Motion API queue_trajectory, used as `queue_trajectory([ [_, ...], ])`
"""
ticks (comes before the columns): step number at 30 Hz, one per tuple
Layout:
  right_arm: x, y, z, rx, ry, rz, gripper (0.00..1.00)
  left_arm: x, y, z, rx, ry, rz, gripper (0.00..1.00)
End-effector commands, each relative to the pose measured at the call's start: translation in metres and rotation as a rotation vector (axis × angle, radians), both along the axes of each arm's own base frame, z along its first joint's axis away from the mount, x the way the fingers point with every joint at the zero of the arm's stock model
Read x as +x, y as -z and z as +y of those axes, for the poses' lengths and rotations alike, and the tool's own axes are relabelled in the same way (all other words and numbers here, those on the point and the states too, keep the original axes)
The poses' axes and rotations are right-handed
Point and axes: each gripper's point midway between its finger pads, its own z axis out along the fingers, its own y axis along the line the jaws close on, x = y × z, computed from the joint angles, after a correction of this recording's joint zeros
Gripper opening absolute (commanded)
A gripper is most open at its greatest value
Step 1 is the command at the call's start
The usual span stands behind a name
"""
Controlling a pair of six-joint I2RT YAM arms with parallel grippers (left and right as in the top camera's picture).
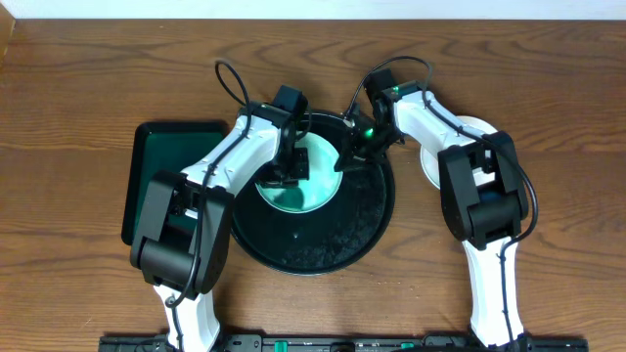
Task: Clean dirty plates on tray and stack at the side
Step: 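Lift the last plate with the right gripper and stack it right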
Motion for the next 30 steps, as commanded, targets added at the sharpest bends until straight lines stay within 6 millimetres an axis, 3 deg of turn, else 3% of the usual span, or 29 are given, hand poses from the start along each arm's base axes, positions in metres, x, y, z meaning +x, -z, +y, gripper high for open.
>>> queue_trajectory([
  [1, -0.001, 0.018, -0.049, -0.3, 0.035, -0.034, 0.01, 0.017, -0.059, -0.026, -0.191, 0.021, -0.097, 0.07],
  [7, 0.01, -0.025, -0.063, -0.441, 0.016, -0.207, 0.01, 0.064, -0.17, 0.022, -0.117, -0.074, -0.474, 0.07],
  [10, 0.016, -0.054, -0.066, -0.503, 0.009, -0.317, 0.01, 0.07, -0.215, 0.054, -0.074, -0.161, -0.621, 0.07],
  [13, 0.018, -0.084, -0.069, -0.595, -0.002, -0.439, 0.01, 0.065, -0.239, 0.083, -0.041, -0.227, -0.69, 0.07],
  [17, 0.017, -0.124, -0.075, -0.772, -0.026, -0.621, 0.01, 0.056, -0.236, 0.103, -0.011, -0.27, -0.652, 0.07],
  [22, 0.005, -0.181, -0.068, -1.032, -0.073, -0.897, 0.01, 0.048, -0.205, 0.107, 0.02, -0.27, -0.544, 0.07],
  [30, -0.03, -0.229, -0.043, -1.262, -0.086, -1.165, 0.01, 0.049, -0.185, 0.107, 0.039, -0.267, -0.479, 0.07],
])
